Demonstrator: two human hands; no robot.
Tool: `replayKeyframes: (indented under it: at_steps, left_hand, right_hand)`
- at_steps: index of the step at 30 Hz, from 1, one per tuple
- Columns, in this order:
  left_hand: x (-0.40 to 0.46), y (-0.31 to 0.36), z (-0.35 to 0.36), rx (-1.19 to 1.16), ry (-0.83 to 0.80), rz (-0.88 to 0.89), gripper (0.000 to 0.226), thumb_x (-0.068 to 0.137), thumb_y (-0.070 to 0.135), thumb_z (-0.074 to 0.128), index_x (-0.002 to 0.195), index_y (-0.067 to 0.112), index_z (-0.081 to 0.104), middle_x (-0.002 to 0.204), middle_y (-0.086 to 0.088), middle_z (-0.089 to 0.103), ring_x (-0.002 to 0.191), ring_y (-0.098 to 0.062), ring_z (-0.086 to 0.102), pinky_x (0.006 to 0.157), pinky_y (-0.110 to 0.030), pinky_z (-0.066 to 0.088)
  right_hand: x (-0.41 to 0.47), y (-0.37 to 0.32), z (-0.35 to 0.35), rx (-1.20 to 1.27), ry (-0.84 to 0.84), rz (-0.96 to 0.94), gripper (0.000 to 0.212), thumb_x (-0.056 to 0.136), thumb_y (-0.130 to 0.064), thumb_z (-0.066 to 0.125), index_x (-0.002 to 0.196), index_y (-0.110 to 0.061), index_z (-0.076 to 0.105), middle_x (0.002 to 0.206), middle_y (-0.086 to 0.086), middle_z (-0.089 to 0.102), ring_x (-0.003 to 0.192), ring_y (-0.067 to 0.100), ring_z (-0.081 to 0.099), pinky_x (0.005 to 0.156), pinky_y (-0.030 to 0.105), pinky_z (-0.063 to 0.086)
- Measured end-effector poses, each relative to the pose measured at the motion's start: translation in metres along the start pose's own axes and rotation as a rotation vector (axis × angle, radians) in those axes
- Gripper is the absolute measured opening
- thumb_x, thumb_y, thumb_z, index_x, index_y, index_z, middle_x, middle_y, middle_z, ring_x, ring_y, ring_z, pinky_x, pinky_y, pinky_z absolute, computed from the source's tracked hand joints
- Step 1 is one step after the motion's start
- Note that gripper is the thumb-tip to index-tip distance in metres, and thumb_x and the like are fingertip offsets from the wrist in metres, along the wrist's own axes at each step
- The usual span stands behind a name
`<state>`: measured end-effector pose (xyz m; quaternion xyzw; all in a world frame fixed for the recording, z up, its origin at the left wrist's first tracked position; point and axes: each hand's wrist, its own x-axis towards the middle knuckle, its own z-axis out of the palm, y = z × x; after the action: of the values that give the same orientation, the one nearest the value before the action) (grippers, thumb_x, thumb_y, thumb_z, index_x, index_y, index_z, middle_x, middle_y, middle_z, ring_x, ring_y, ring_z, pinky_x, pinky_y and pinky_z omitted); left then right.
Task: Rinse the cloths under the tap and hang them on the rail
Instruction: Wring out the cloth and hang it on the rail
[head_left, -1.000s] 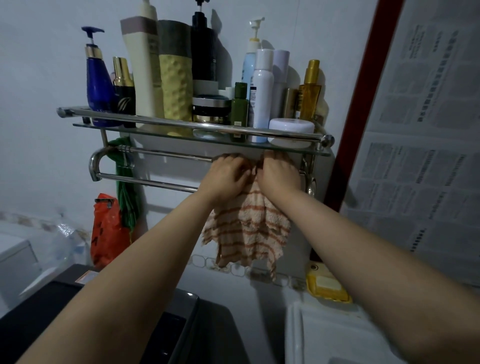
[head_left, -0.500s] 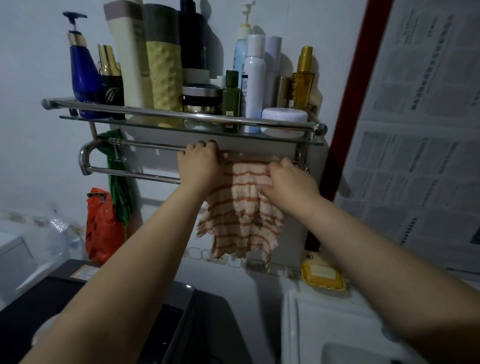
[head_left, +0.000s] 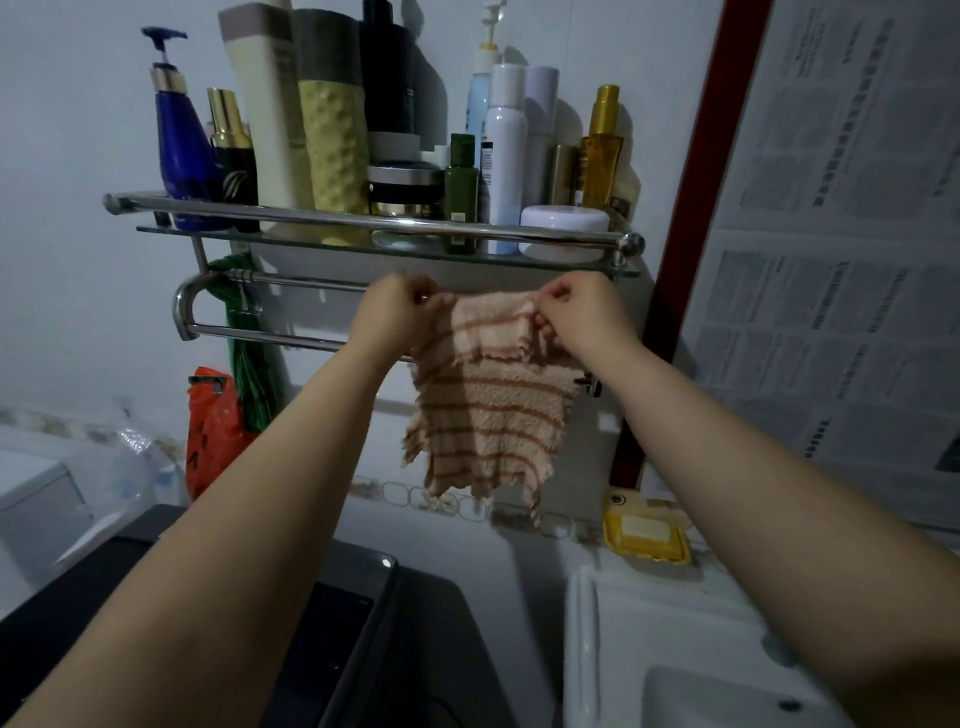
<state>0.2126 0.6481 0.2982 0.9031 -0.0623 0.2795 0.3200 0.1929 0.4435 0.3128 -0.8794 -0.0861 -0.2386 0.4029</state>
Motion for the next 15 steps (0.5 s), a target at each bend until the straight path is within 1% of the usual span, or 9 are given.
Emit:
replayKeyframes:
  at_steps: [2, 3, 6, 7, 8, 10, 12, 13, 15]
  left_hand:
    - [0.006, 0.005, 0.002, 0.048, 0.159, 0.021, 0.025, 0.093, 0.034, 0.058, 0.105, 0.016, 0.069, 0.099, -0.007, 0.068, 0.090, -0.026, 0.063, 0.074, -0.035, 0.051]
    - [0.007, 0.005, 0.005, 0.143, 0.138, 0.032, 0.023, 0.092, 0.032, 0.058, 0.107, 0.016, 0.067, 0.100, -0.008, 0.067, 0.091, -0.028, 0.062, 0.074, -0.036, 0.050]
    - [0.011, -0.007, 0.019, 0.416, -0.299, -0.075, 0.022, 0.092, 0.036, 0.056, 0.111, 0.024, 0.058, 0.107, -0.007, 0.062, 0.096, -0.027, 0.058, 0.088, -0.043, 0.050]
    - [0.012, -0.012, 0.021, 0.433, -0.394, -0.158, 0.027, 0.093, 0.039, 0.054, 0.115, 0.023, 0.057, 0.112, -0.008, 0.062, 0.100, -0.028, 0.058, 0.094, -0.046, 0.048]
    - [0.013, -0.016, 0.022, 0.421, -0.388, -0.231, 0.033, 0.094, 0.040, 0.053, 0.120, 0.021, 0.055, 0.118, -0.009, 0.061, 0.105, -0.030, 0.057, 0.098, -0.050, 0.044]
    - [0.012, -0.017, 0.021, 0.394, -0.114, -0.258, 0.038, 0.095, 0.040, 0.050, 0.124, 0.016, 0.050, 0.120, -0.010, 0.060, 0.110, -0.032, 0.057, 0.101, -0.052, 0.039]
    - [0.003, -0.011, 0.023, 0.364, 0.183, -0.092, 0.037, 0.098, 0.041, 0.043, 0.120, 0.013, 0.052, 0.120, -0.011, 0.056, 0.112, -0.033, 0.054, 0.102, -0.049, 0.035]
    - [-0.003, -0.006, 0.025, 0.355, 0.226, 0.018, 0.038, 0.099, 0.042, 0.039, 0.121, 0.013, 0.052, 0.123, -0.011, 0.054, 0.116, -0.032, 0.050, 0.104, -0.048, 0.032]
    - [-0.008, -0.001, 0.034, 0.383, 0.104, 0.138, 0.048, 0.100, 0.048, 0.032, 0.133, 0.017, 0.047, 0.136, -0.010, 0.049, 0.129, -0.029, 0.042, 0.111, -0.047, 0.025]
  right_hand:
    - [0.002, 0.005, 0.004, -0.201, 0.027, -0.092, 0.018, 0.095, -0.028, 0.052, 0.096, -0.016, 0.065, 0.091, 0.004, 0.068, 0.087, 0.024, 0.064, 0.072, 0.034, 0.051]
    - [0.001, 0.008, 0.006, -0.359, -0.014, -0.127, 0.025, 0.096, -0.033, 0.048, 0.103, -0.014, 0.063, 0.097, 0.007, 0.068, 0.091, 0.027, 0.063, 0.073, 0.034, 0.049]
    - [-0.004, 0.012, 0.010, -0.771, -0.263, -0.140, 0.059, 0.097, -0.057, 0.027, 0.120, -0.016, 0.062, 0.122, 0.015, 0.060, 0.112, 0.032, 0.053, 0.092, 0.039, 0.039]
    - [-0.005, 0.010, 0.011, -0.799, -0.296, -0.162, 0.065, 0.096, -0.061, 0.020, 0.125, -0.020, 0.061, 0.131, 0.015, 0.055, 0.120, 0.033, 0.046, 0.098, 0.041, 0.033]
    - [-0.007, 0.007, 0.012, -0.781, -0.293, -0.200, 0.066, 0.095, -0.062, 0.017, 0.128, -0.024, 0.060, 0.135, 0.014, 0.051, 0.123, 0.033, 0.042, 0.101, 0.042, 0.031]
    - [-0.011, 0.003, 0.013, -0.743, -0.221, -0.301, 0.063, 0.097, -0.059, 0.016, 0.123, -0.025, 0.062, 0.127, 0.013, 0.052, 0.119, 0.030, 0.043, 0.097, 0.041, 0.031]
    - [-0.012, 0.004, 0.016, -0.752, -0.168, -0.355, 0.060, 0.098, -0.055, 0.018, 0.120, -0.023, 0.063, 0.123, 0.010, 0.053, 0.117, 0.027, 0.043, 0.097, 0.041, 0.030]
    - [-0.010, 0.006, 0.018, -0.756, -0.174, -0.355, 0.058, 0.098, -0.055, 0.018, 0.123, -0.023, 0.060, 0.127, 0.009, 0.051, 0.121, 0.027, 0.041, 0.102, 0.042, 0.028]
    - [-0.007, 0.010, 0.020, -0.759, -0.227, -0.315, 0.058, 0.097, -0.059, 0.018, 0.134, -0.026, 0.048, 0.143, 0.009, 0.041, 0.134, 0.029, 0.032, 0.112, 0.047, 0.016]
